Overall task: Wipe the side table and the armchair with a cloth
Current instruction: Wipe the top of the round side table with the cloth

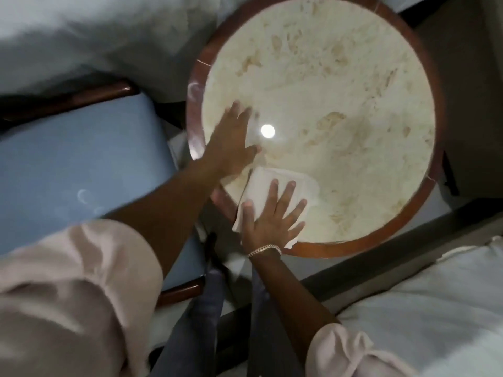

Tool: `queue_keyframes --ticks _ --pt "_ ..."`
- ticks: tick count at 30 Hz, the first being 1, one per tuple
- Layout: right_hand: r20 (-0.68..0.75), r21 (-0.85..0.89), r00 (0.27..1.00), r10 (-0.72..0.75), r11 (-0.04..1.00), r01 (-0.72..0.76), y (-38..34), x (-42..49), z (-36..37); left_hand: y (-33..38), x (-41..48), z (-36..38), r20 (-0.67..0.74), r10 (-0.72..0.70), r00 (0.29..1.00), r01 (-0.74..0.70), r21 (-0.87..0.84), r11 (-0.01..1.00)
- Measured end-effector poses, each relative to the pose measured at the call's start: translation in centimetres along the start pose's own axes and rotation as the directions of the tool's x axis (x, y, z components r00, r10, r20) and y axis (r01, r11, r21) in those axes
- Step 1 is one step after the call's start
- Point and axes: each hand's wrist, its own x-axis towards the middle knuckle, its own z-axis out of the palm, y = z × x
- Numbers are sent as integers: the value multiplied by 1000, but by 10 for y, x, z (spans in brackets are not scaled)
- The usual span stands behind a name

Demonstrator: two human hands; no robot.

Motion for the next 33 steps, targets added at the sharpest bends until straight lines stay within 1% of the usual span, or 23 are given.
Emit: queue_keyframes --ticks 1,2,3,4,5,6,7,8,9,10,11,13,16,17,19,21,22,24,27,28,29,31,33 --pt "-16 40 996 -88 995 88 4 2 -10 0 -25 5 -159 11 987 -25 -84 996" --pt "-49 84 984 -170 981 174 13 10 -23 3 -49 13 -279 12 960 -51 -135 990" --pt "-67 125 977 -204 969 211 24 23 -38 7 -71 26 -325 21 946 -73 -149 986" --pt "-66 145 978 -200 967 208 34 43 -53 11 -87 43 -300 56 952 -95 -116 989" --pt "-72 131 977 -199 970 207 41 66 -67 17 -98 61 -221 83 972 -95 -47 994" --pt "-61 67 972 -226 971 230 46 93 -78 24 -106 78 -131 80 988 -75 47 996" --pt "9 -41 957 -291 956 291 46 117 -86 29 -111 91 -74 54 996 -43 139 989" --pt "141 -150 919 -368 910 387 44 140 -92 31 -112 102 -60 21 998 -9 199 980" --pt "287 -235 862 -418 842 486 39 159 -96 33 -111 110 -74 -8 997 25 230 973" --pt "409 -304 804 -431 767 565 33 176 -98 34 -112 117 -107 -46 993 70 240 968" --pt "499 -369 760 -416 692 621 27 186 -100 36 -115 124 -144 -98 985 130 227 965" --pt "591 -456 720 -365 585 670 19 195 -103 38 -125 133 -221 -201 954 241 171 955" --pt "636 -514 690 -346 477 713 19 196 -104 28 -115 130 -295 -226 928 265 97 959" --pt "641 -502 680 -356 476 722 20 197 -103 19 -96 120 -353 -240 904 286 83 954" --pt "642 -454 680 -354 538 710 23 199 -102 -3 -44 90 -470 -291 833 358 58 932" --pt "641 -421 680 -356 577 699 26 202 -100 -20 -3 61 -512 -323 796 420 85 903" --pt "642 -416 679 -357 582 699 27 203 -99 -25 7 53 -515 -328 792 437 103 894" --pt "651 -434 671 -355 551 712 26 203 -100 -23 2 56 -520 -333 787 445 102 890" --pt "665 -482 662 -345 479 734 22 197 -102 4 -45 90 -460 -408 788 488 63 871" --pt "666 -487 664 -340 476 733 21 196 -102 14 -60 100 -435 -421 796 493 63 867" --pt "664 -486 668 -336 484 727 20 196 -102 16 -64 101 -438 -404 803 478 70 875" --pt "667 -470 670 -327 513 718 20 198 -101 0 -36 79 -440 -364 821 436 72 897" --pt "673 -448 666 -320 540 713 22 200 -99 -17 20 40 -467 -302 832 399 123 909"
